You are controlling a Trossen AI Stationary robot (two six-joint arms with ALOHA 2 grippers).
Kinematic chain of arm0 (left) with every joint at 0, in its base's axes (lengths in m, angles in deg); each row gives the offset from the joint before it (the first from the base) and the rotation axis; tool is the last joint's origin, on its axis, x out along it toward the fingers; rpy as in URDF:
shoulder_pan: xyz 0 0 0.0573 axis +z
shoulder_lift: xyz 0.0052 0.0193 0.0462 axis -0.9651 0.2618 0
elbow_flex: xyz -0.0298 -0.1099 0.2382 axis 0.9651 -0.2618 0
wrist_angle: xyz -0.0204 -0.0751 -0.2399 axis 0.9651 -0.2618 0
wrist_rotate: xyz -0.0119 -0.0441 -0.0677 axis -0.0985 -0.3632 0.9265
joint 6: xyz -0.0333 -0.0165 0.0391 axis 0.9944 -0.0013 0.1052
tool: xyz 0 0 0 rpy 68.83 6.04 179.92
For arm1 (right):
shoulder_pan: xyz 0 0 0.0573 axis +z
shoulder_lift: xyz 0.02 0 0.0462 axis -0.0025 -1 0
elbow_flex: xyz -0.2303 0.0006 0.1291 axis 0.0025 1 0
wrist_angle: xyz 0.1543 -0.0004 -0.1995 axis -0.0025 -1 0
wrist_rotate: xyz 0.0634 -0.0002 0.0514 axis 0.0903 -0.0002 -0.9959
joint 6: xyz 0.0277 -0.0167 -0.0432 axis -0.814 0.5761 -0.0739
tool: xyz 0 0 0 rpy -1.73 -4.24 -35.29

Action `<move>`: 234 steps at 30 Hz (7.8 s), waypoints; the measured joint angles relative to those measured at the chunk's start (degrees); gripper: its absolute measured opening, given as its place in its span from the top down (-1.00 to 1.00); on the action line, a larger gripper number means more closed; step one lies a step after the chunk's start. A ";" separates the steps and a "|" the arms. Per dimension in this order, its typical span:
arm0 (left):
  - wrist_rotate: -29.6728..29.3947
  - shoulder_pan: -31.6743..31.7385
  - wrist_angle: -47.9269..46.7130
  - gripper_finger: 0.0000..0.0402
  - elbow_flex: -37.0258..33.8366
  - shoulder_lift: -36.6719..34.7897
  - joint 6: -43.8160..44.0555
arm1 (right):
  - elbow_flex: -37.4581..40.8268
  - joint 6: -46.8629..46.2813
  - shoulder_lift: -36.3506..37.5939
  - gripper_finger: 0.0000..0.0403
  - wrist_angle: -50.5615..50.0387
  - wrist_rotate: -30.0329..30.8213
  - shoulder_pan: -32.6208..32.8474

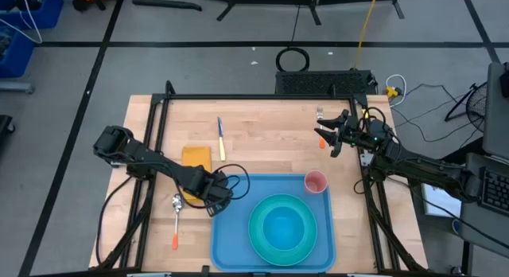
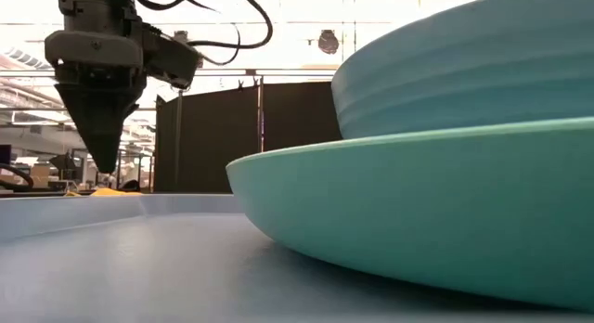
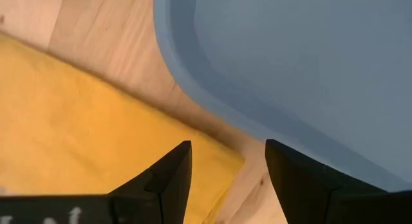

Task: Set up tray
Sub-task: Put the yellow table napkin on the left side of the blue tray, then put the orange fork on top of the yellow table napkin

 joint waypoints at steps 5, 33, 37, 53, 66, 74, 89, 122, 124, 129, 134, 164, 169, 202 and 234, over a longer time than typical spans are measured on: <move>-0.14 0.06 -0.12 0.00 -0.01 1.21 0.33 | 0.00 -0.02 0.00 0.21 -0.04 -0.02 0.00; 6.15 0.08 -2.66 0.04 0.12 9.31 7.03 | 0.01 -0.85 -0.02 0.21 1.25 -0.07 0.00; 6.33 0.64 -3.79 0.29 0.02 9.36 7.80 | 0.01 -0.87 -0.02 0.21 1.25 -0.09 0.00; 5.88 1.83 -10.87 0.95 0.44 9.50 7.31 | 0.00 -0.87 -0.02 0.21 1.96 -0.13 0.00; 0.23 -1.48 -24.05 0.95 17.91 9.05 3.77 | 0.01 -1.27 -0.02 0.21 2.86 -0.13 0.00; -0.63 -3.65 -24.78 0.95 26.68 9.04 0.94 | 0.00 -1.50 -0.01 0.21 2.93 -0.13 0.00; 3.47 -5.64 -23.58 0.95 33.96 9.04 -3.57 | -0.01 -1.50 -0.02 0.21 2.93 -0.04 0.00; 33.72 -5.88 -0.04 0.94 34.85 22.24 -19.57 | -0.02 -2.33 -0.22 0.21 3.84 0.00 0.00; 34.16 -5.96 0.96 0.86 34.83 23.11 -19.60 | -0.02 -2.33 -0.24 0.21 3.82 0.00 0.00; 29.66 -6.49 4.78 0.55 34.83 23.23 -20.67 | -0.02 -2.33 -0.23 0.21 3.80 -0.02 0.00; 26.95 -6.65 6.26 0.36 34.83 23.23 -23.04 | -0.02 -2.94 -0.23 0.21 3.76 -0.04 0.00; 11.86 0.46 7.44 0.67 18.19 22.59 -20.29 | -0.02 -6.40 -0.50 0.21 4.20 -11.74 0.02; 11.54 1.26 9.75 0.81 16.87 22.62 -14.89 | -0.02 -6.33 -0.50 0.21 4.20 -11.72 0.02; 8.93 -1.62 3.06 0.82 17.22 21.59 -10.23 | -0.02 -4.21 -0.55 0.21 4.06 -11.41 0.00; -23.49 5.56 32.74 0.81 -0.25 -3.84 -38.03 | -35.77 3.99 -44.85 0.21 -52.27 22.71 -15.28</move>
